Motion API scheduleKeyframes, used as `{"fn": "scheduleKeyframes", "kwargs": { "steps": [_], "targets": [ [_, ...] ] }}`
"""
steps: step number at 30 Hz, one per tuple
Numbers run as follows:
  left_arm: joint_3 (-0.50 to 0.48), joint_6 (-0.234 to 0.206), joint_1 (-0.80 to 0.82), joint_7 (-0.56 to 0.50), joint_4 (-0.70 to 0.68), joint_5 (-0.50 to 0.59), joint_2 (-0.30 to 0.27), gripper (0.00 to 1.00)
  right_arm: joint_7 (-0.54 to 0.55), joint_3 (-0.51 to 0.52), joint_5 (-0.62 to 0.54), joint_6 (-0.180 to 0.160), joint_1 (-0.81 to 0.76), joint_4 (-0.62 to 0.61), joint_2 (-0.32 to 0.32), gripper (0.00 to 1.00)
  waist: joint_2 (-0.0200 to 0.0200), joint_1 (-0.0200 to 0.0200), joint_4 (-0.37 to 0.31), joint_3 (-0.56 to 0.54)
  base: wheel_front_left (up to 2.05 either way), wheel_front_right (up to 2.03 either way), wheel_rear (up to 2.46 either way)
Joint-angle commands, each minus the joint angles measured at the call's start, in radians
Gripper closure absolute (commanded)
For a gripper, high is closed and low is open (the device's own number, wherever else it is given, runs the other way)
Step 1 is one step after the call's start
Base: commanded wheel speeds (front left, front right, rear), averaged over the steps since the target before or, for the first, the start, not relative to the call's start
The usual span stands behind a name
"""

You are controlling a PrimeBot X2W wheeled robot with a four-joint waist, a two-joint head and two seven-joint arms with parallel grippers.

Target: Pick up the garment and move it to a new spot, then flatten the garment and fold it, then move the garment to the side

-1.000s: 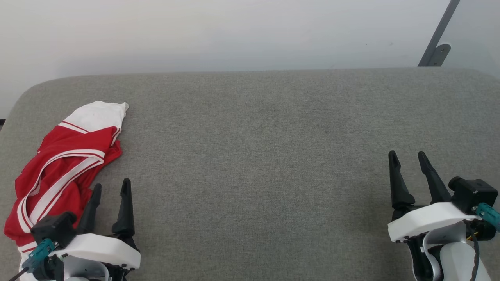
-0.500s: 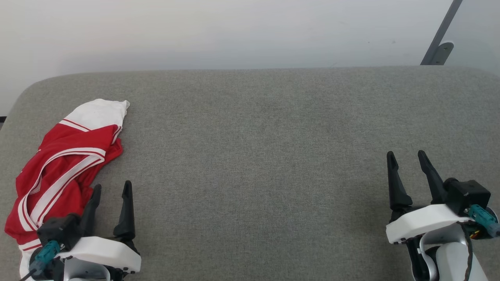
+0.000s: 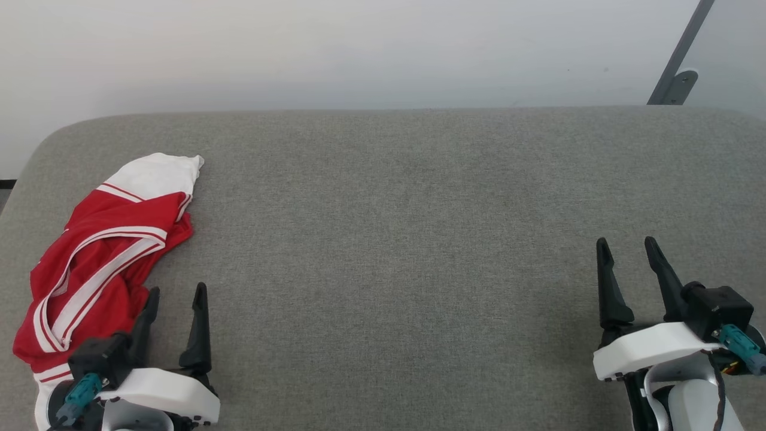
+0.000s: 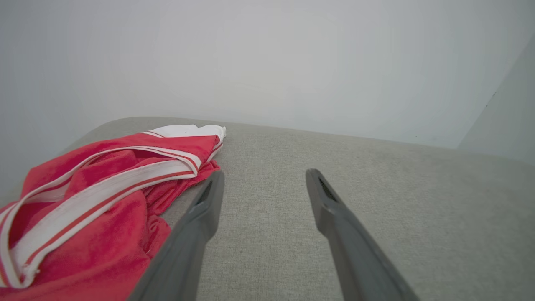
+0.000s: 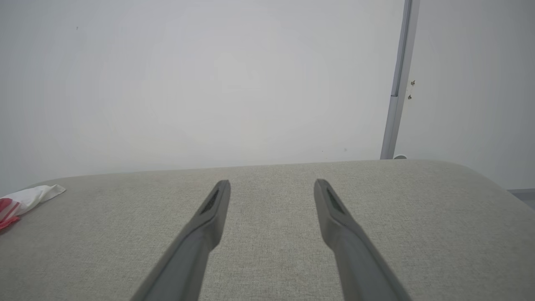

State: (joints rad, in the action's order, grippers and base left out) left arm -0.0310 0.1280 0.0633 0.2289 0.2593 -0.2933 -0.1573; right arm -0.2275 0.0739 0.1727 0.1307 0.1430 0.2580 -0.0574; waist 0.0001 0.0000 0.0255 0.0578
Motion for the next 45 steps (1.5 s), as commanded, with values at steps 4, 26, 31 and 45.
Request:
{"fn": "scheduleKeyframes", "kwargs": {
  "steps": [4, 26, 31, 45],
  "targets": [
    [0.016, 0.003, 0.016, 0.014, 0.012, 0.026, -0.018, 0.0, -0.017, 0.004, -0.033, 0.0, -0.002, -0.013, 0.005, 0.0, -0.0001, 0.0, 0.005, 0.004, 0.0, 0.0, 0.0],
    [0.003, 0.002, 0.029, 0.038, 0.017, 0.046, -0.011, 0.0, -0.039, -0.04, -0.065, 0.0, 0.006, 0.004, 0.007, 0.0, -0.0001, 0.0, 0.149, 0.027, 0.0, 0.0, 0.0],
    [-0.023, 0.002, 0.006, 0.038, 0.021, 0.045, 0.016, 0.0, -0.039, -0.068, -0.048, 0.0, 0.011, 0.023, 0.007, 0.0, -0.0001, 0.0, 0.262, 0.021, 0.0, 0.0, 0.0],
    [-0.119, 0.002, -0.08, 0.036, -0.001, 0.052, 0.083, 0.0, -0.039, -0.26, 0.022, 0.0, 0.078, 0.096, 0.007, 0.0, -0.0001, 0.0, 0.513, 0.026, 0.0, 0.0, 0.0]
  ]
}}
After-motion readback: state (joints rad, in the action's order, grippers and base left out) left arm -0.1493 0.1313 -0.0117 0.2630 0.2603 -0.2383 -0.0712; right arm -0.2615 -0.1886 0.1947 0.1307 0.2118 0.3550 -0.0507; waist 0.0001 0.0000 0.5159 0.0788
